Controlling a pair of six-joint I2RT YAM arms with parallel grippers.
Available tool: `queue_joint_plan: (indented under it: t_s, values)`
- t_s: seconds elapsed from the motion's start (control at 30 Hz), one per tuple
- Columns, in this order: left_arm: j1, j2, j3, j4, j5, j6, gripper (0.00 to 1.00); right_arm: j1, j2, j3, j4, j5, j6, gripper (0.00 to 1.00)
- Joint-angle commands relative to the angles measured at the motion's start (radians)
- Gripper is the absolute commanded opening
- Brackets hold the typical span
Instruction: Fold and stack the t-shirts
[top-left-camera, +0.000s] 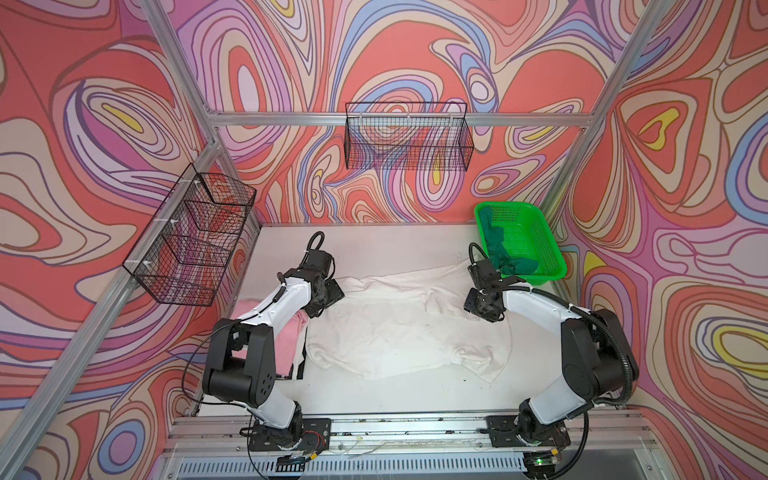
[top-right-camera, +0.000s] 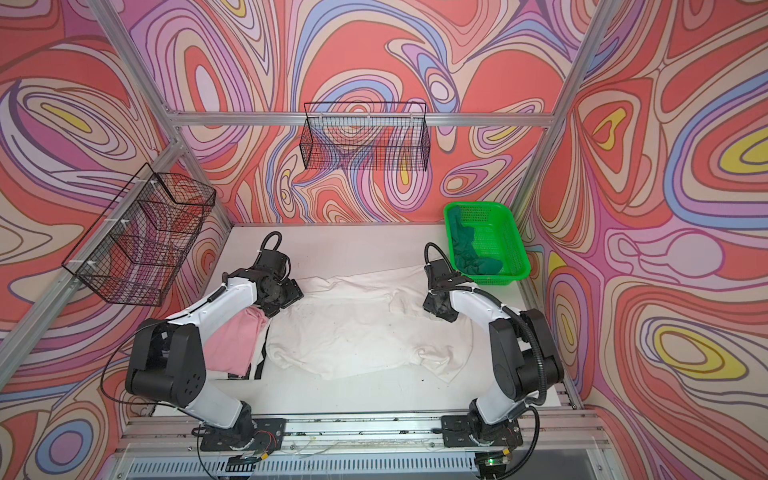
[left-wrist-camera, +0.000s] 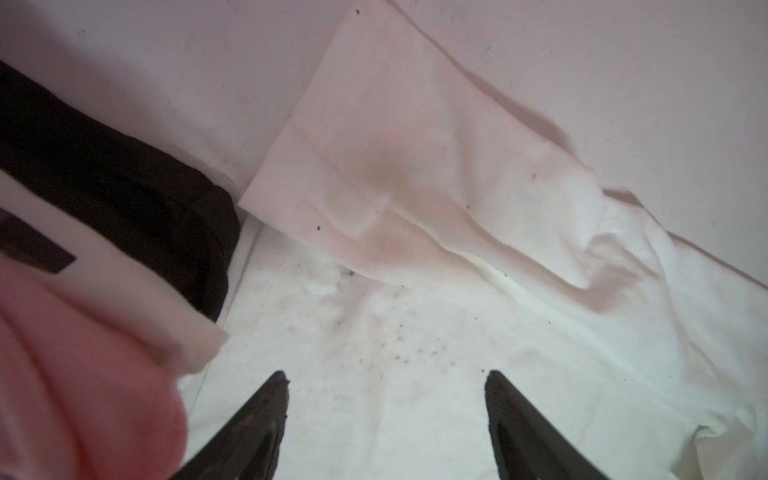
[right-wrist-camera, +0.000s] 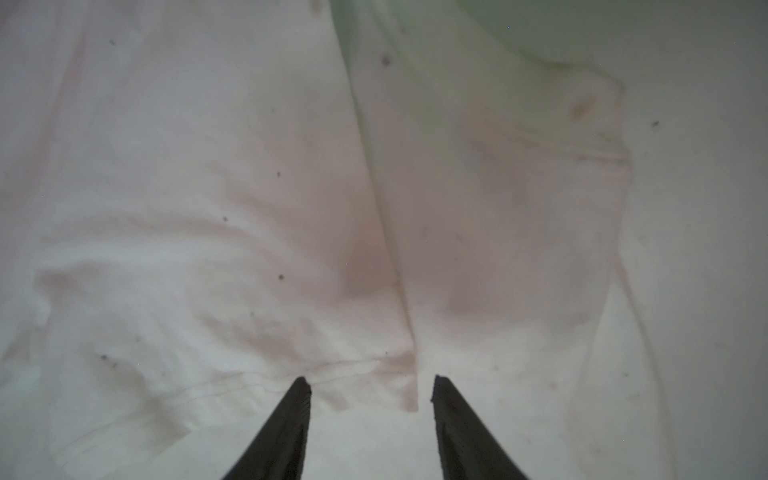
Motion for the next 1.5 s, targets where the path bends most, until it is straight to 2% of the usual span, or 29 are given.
queue_joint_plan:
  t_s: [0.0,0.3,0.4,0.47,0.63,0.83,1.03,1.17,1.37,1.47]
  values:
    - [0.011,0.034,0.008,-0.004,-0.007,-0.044,0.77,-0.022,0.017,-0.039,0.03,0.031,-0.014,0.5]
    - [0.03,0.07,0.022,0.008,-0.022,-0.071,0.75,-0.023,0.03,-0.097,0.092,-0.045,0.005,0.43]
    - [0.032,0.094,0.034,0.011,-0.021,-0.073,0.73,-0.023,0.036,-0.108,0.103,-0.062,0.01,0.38]
    - [0.035,0.11,0.041,0.012,-0.025,-0.071,0.73,-0.023,0.036,-0.109,0.103,-0.057,0.008,0.31]
    - [0.069,0.138,0.051,0.011,-0.034,-0.06,0.7,-0.022,0.024,-0.097,0.095,-0.054,0.0,0.24]
    - [0.081,0.149,0.067,0.004,-0.058,-0.049,0.68,-0.022,0.002,-0.089,0.085,-0.052,-0.001,0.3]
    - [0.081,0.173,0.071,0.015,-0.088,-0.052,0.63,-0.022,-0.008,-0.094,0.098,-0.072,0.001,0.25]
    - [0.081,0.196,0.076,0.006,-0.095,-0.059,0.54,-0.021,-0.013,-0.095,0.102,-0.077,-0.003,0.18]
    - [0.081,0.211,0.091,-0.002,-0.115,-0.056,0.52,-0.022,-0.017,-0.094,0.096,-0.075,-0.008,0.18]
    - [0.081,0.214,0.092,-0.006,-0.134,-0.055,0.51,-0.021,-0.025,-0.084,0.08,-0.063,-0.01,0.25]
